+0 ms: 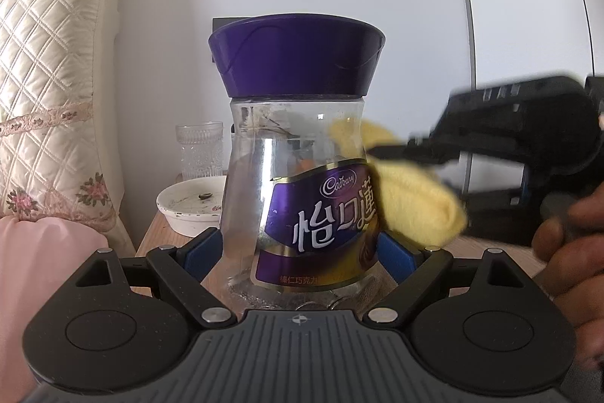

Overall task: Clean container
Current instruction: 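Rub the yellow cloth along the jar's label side with the right tool while the left tool holds the jar, then rotate the jar with the left tool while the right tool wipes its glass with the cloth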

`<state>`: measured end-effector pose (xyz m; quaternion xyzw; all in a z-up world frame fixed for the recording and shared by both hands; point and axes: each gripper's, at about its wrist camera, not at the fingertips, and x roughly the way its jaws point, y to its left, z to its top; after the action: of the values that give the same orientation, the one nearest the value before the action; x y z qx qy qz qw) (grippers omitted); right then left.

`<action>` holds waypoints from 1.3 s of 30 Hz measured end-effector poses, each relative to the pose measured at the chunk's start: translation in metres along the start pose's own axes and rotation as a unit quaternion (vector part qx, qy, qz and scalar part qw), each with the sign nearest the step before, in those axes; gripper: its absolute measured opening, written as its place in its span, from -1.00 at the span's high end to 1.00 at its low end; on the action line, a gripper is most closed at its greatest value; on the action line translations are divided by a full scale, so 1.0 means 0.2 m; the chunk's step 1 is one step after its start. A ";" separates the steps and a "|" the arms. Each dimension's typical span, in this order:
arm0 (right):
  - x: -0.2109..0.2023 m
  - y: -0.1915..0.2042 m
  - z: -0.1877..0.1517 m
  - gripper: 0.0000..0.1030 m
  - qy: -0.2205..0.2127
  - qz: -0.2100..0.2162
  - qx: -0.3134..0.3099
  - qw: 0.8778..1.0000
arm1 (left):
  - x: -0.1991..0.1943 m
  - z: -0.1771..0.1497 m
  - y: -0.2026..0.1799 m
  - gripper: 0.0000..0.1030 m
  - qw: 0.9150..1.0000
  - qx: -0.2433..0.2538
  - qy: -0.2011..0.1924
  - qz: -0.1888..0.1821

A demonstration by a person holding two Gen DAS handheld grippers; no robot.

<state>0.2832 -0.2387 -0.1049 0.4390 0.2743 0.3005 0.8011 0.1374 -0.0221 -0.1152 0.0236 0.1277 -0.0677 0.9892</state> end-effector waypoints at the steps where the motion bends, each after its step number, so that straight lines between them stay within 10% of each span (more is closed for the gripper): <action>1: -0.01 0.02 0.00 0.48 -0.004 0.013 -0.006 1.000 | -0.01 0.00 -0.01 -0.76 1.000 0.000 0.000 0.000; 9: -0.04 0.04 -0.02 0.47 -0.009 0.002 -0.026 1.000 | -0.01 0.01 0.03 -0.79 1.000 0.000 0.003 -0.017; 23: -0.13 0.01 -0.05 0.47 -0.027 -0.001 -0.018 0.999 | 0.05 0.08 0.32 -1.00 0.989 -0.008 -0.012 -0.149; 39: -0.08 0.01 -0.10 0.45 -0.010 -0.008 -0.030 0.999 | 0.16 0.06 0.29 -1.00 0.988 -0.029 0.015 -0.154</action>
<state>0.2583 -0.2378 -0.1108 0.4152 0.2603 0.2977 0.8193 0.1784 0.0307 -0.1108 -0.0239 0.1467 -0.2147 0.9653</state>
